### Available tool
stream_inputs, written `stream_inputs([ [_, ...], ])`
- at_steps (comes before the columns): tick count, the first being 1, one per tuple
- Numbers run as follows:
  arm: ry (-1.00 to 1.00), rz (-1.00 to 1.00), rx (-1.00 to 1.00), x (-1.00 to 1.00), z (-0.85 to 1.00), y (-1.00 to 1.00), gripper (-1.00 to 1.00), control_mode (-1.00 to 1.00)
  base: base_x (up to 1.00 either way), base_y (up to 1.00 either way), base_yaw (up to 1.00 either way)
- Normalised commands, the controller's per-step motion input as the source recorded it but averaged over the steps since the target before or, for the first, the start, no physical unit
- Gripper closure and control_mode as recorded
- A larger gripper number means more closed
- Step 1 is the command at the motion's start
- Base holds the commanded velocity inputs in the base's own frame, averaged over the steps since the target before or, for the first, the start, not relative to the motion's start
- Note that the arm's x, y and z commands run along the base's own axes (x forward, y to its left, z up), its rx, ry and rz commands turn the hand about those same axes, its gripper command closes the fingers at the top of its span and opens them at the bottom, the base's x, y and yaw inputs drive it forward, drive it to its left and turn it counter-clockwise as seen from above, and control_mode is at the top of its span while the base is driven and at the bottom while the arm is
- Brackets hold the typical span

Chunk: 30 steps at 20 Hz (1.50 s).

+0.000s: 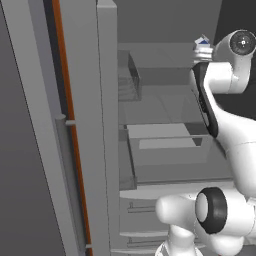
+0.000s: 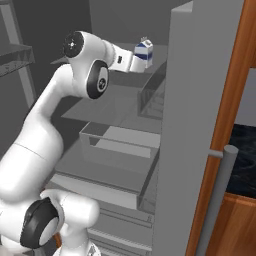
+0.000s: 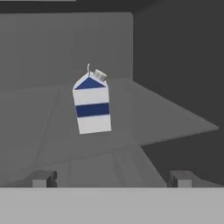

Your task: Take a sugar cube from the saucer and place it inside the coffee. Then, grab milk from the fridge and place it next to the coffee on the counter to sweeten the coffee.

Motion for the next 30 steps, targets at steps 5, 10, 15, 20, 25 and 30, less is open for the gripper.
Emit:
stream_inputs([
  [5, 0.0, 0.02, 0.0, 0.03, -0.02, -0.02, -1.0, -1.0, 0.0, 0.0, 0.0],
  [10, 0.0, 0.0, 0.0, 0.5, -0.09, 0.0, -1.0, -1.0, 0.0, 0.0, 0.0],
  [15, 0.0, 0.0, 0.0, 0.52, 0.0, 0.0, -1.0, -1.0, 0.0, 0.0, 0.0],
  [20, 0.0, 0.01, 0.0, 0.35, -0.01, -0.14, -1.0, -1.0, 0.0, 0.0, 0.0],
  [25, 0.0, 0.05, 0.0, 0.19, -0.01, -0.34, -1.0, -1.0, 0.0, 0.0, 0.0],
  [30, 0.0, 0.04, 0.0, 0.11, 0.0, -0.14, -1.0, -1.0, 0.0, 0.0, 0.0],
])
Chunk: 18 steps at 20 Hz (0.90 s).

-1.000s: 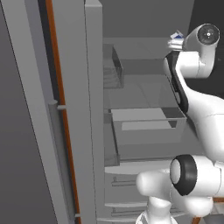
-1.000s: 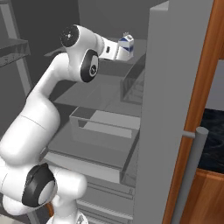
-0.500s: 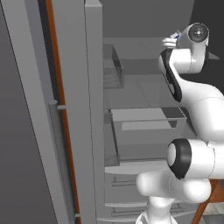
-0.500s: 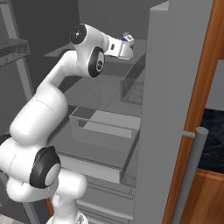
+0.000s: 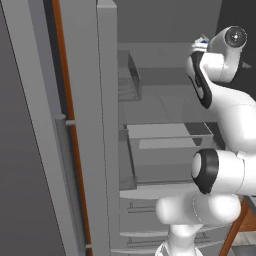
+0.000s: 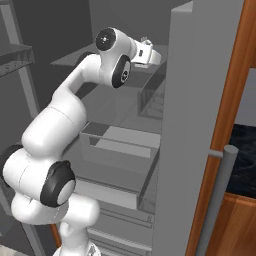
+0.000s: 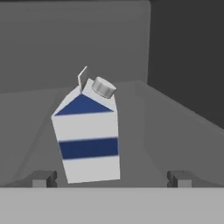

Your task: Take a sugar cube from the saucer and place it inside the coffee. Then, grab milk from the fridge and place it next to the coffee on the counter to sweeten the coffee.

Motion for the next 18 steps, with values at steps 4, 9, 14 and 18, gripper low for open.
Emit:
stream_inputs([
  [4, 0.0, 0.02, 0.0, 0.11, 0.0, 0.0, -1.0, -1.0, 0.0, 0.0, 0.0],
  [9, 0.0, 0.0, 0.0, 0.12, 0.0, 0.05, -1.0, -1.0, 0.0, 0.0, 0.0],
  [14, 0.0, 0.0, 0.0, 0.14, 0.0, 0.09, -1.0, -1.0, 0.0, 0.0, 0.0],
  [18, 0.0, 0.0, 0.0, 0.2, 0.0, 0.04, -1.0, -1.0, 0.0, 0.0, 0.0],
])
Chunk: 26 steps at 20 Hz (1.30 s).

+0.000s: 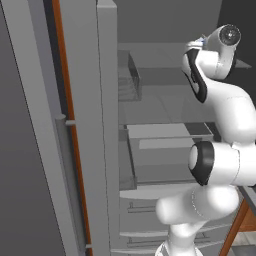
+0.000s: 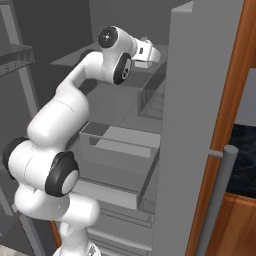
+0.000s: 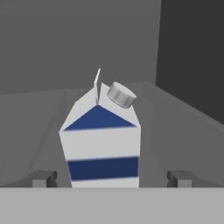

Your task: Take a sugar cube from the saucer and place it inside the coffee. Then, grab milk from the fridge and place it next to the coffee on the counter to sweeten the coffee.

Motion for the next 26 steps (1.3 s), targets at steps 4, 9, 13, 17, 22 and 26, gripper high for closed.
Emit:
stream_inputs([
  [4, 0.0, 0.0, 0.0, 0.27, 0.0, 0.0, -1.0, -1.0, 0.0, 0.0, 0.0],
  [9, 0.0, 0.0, 0.0, 0.22, 0.0, 0.0, 1.0, -1.0, 0.0, 0.0, 0.0],
  [13, 0.0, 0.0, 0.0, 0.07, -0.04, 0.0, 1.0, -1.0, 0.0, 0.0, 0.0],
  [17, 0.0, 0.0, 0.0, 0.0, 0.0, 0.0, 1.0, -1.0, 0.0, 0.0, 0.0],
  [22, 0.0, 0.0, 0.0, -0.17, 0.0, 0.0, 1.0, -1.0, 0.0, 0.0, 0.0],
  [26, 0.0, 0.0, 0.01, -1.0, 0.09, 0.28, 1.0, -1.0, 0.0, 0.0, 0.0],
])
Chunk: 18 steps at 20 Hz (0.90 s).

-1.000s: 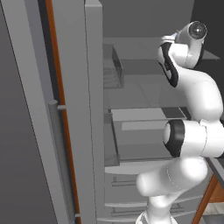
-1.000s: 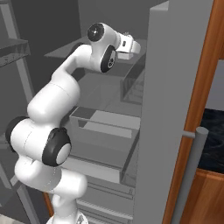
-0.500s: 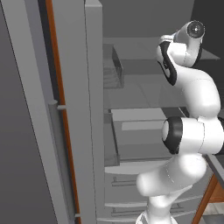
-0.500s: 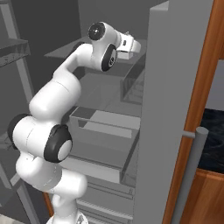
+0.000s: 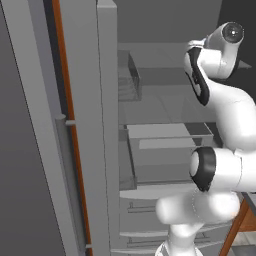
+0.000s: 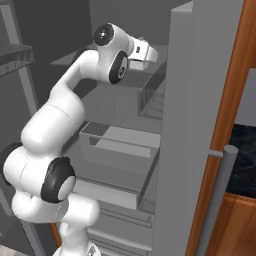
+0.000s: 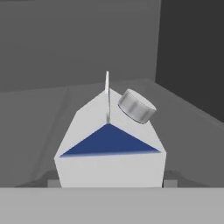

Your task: Take a sugar cube from the saucer and place it inside the coffee. Then, grab milk from the fridge and place it next to the coffee on the counter to sweeten the coffee.

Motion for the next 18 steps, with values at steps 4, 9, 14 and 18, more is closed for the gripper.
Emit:
stream_inputs([
  [4, -0.04, 0.0, 0.0, -1.0, 0.2, 0.59, 1.0, -1.0, 0.0, 0.0, 0.0],
  [9, -0.05, 0.02, 0.0, -1.0, 0.21, 0.65, 1.0, -1.0, 0.0, 0.0, 0.0],
  [14, -0.03, 0.03, 0.0, -1.0, 0.04, 0.42, 1.0, -1.0, 0.0, 0.0, 0.0],
  [18, 0.0, 0.07, 0.0, -1.0, 0.0, 0.16, 1.0, -1.0, 0.0, 0.0, 0.0],
])
